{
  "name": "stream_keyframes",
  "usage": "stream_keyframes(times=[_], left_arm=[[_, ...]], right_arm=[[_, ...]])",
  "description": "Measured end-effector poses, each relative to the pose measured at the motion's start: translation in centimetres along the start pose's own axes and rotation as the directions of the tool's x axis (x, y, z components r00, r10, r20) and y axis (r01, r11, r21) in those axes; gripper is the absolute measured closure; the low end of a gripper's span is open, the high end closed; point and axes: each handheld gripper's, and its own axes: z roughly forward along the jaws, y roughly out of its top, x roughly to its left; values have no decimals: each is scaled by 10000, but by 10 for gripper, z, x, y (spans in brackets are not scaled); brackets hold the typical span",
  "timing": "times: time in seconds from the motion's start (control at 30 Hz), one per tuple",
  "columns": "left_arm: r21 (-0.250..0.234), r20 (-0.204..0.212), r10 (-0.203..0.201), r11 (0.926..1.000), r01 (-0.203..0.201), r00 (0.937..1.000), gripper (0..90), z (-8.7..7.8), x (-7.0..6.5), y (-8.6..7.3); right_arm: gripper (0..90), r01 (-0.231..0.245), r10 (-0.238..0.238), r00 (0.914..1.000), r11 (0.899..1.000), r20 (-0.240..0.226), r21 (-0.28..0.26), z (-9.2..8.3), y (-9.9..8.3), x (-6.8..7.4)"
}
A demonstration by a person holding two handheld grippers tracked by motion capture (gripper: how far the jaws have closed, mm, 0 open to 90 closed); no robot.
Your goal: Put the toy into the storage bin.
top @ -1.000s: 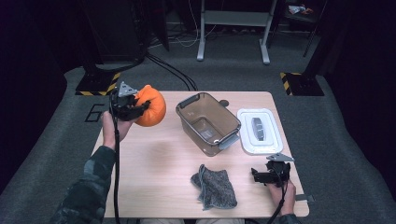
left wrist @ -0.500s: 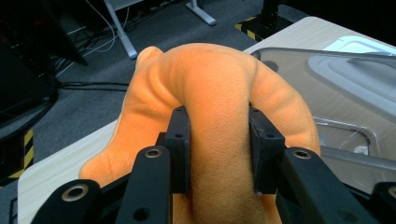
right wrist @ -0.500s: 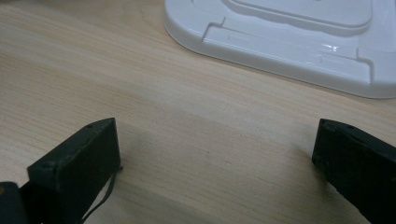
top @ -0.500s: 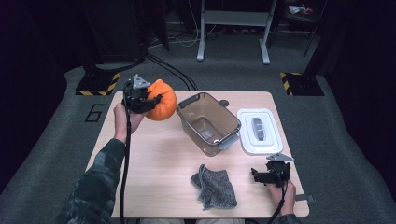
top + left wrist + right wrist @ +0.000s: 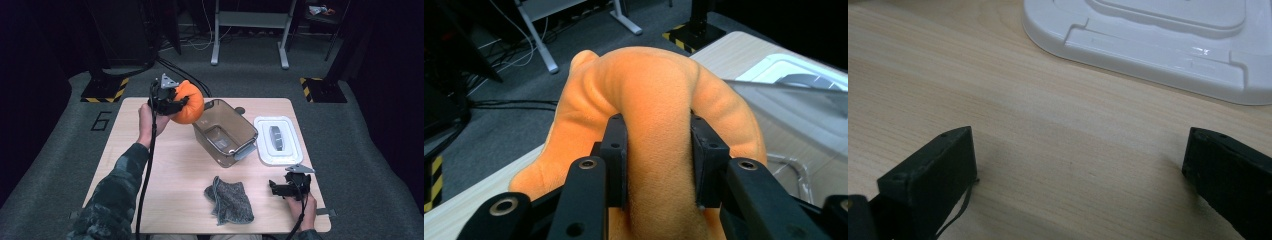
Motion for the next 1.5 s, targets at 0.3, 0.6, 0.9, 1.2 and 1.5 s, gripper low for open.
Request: stream_keyframes(times=[0.3,0.6,0.9,1.2,1.5], left_arm=[[-56,313,139,9999,-137,9994,659,18,-18,16],[10,685,111,9999,-112,9976,657,40,-33,21],[309,1140,339,9988,-377,9929,654,61,-49,17],[451,1376,203,9986,-267,9903,652,73,-53,11],[724,1549,246,9967,-362,9876,647,82,-56,4]], right_arm=[[2,-72,72,10000,10000,42,-25,0,0,0],[2,-17,17,10000,10000,48,-51,1,0,0],[2,-16,17,10000,10000,46,-54,1,0,0],[2,-54,54,10000,10000,34,-29,0,0,0],[2,-42,42,10000,10000,35,-35,0,0,0]])
